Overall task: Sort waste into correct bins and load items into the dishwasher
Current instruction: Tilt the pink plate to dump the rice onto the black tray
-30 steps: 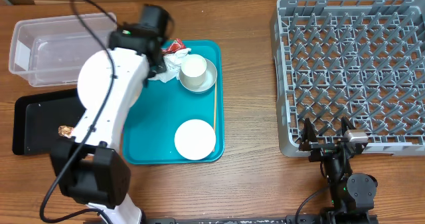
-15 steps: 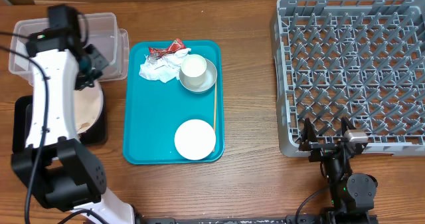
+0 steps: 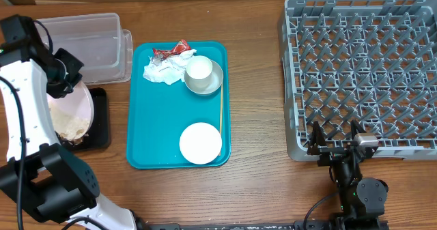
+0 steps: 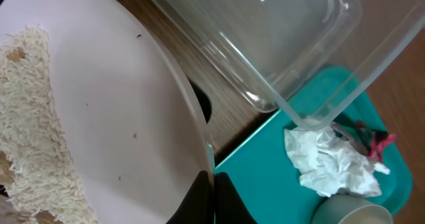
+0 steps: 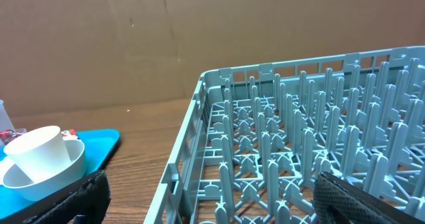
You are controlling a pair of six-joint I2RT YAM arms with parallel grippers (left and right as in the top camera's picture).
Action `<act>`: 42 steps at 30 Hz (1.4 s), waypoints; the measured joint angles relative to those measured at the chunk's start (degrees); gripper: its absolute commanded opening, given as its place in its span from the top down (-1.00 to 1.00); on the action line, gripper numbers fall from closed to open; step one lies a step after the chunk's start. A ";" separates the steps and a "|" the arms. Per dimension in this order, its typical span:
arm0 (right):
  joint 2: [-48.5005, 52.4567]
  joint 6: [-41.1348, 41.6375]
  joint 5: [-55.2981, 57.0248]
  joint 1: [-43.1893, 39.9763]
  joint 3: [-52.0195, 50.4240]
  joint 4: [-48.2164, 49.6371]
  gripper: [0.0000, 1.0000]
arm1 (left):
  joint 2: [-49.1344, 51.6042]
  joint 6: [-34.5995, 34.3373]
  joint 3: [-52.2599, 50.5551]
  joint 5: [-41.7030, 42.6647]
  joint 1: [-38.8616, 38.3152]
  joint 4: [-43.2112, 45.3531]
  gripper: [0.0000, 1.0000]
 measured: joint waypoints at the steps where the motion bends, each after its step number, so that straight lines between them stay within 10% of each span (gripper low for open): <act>1: 0.00 0.00 0.02 0.00 0.00 0.00 -1.00 | 0.00 0.00 0.00 0.46 0.28 0.26 0.92; 42: 0.00 -0.02 0.02 0.00 0.00 -0.02 -1.00 | 0.00 6.54 0.00 34.38 14.69 2.25 0.92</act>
